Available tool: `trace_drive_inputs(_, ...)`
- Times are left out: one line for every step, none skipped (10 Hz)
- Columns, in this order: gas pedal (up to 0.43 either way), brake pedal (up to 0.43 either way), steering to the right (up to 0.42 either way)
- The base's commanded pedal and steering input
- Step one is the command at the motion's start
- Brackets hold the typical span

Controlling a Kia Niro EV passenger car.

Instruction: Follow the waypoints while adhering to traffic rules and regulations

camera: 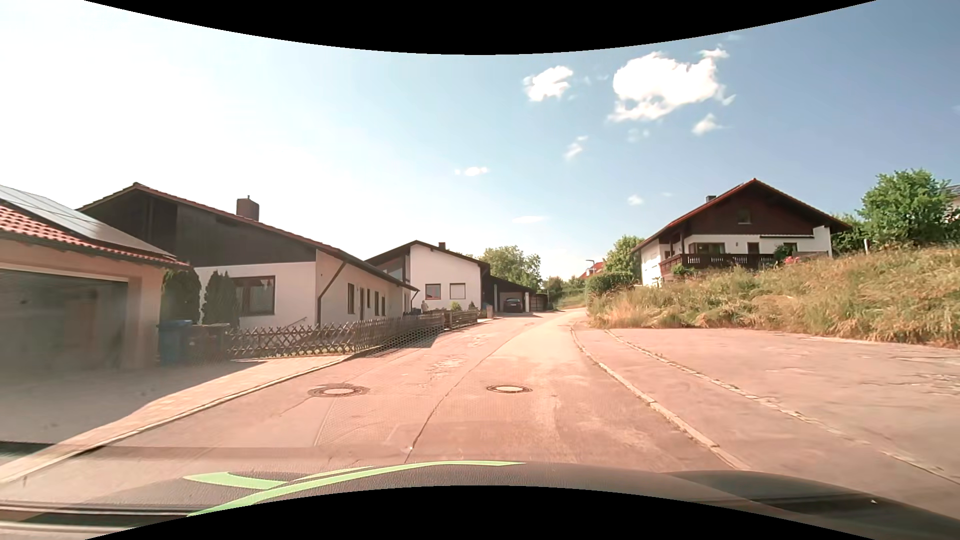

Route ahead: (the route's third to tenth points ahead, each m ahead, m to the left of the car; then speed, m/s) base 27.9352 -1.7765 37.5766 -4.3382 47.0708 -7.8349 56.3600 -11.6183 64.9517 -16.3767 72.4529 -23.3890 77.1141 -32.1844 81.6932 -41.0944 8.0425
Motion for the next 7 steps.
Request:
trace_drive_inputs(0.11, 0.0, 0.038)
trace_drive_inputs(0.087, 0.0, 0.037)
trace_drive_inputs(0.079, 0.0, 0.034)
trace_drive_inputs(0.079, 0.0, 0.033)
trace_drive_inputs(0.079, 0.0, 0.033)
trace_drive_inputs(0.079, 0.0, 0.033)
trace_drive_inputs(0.079, 0.0, 0.033)
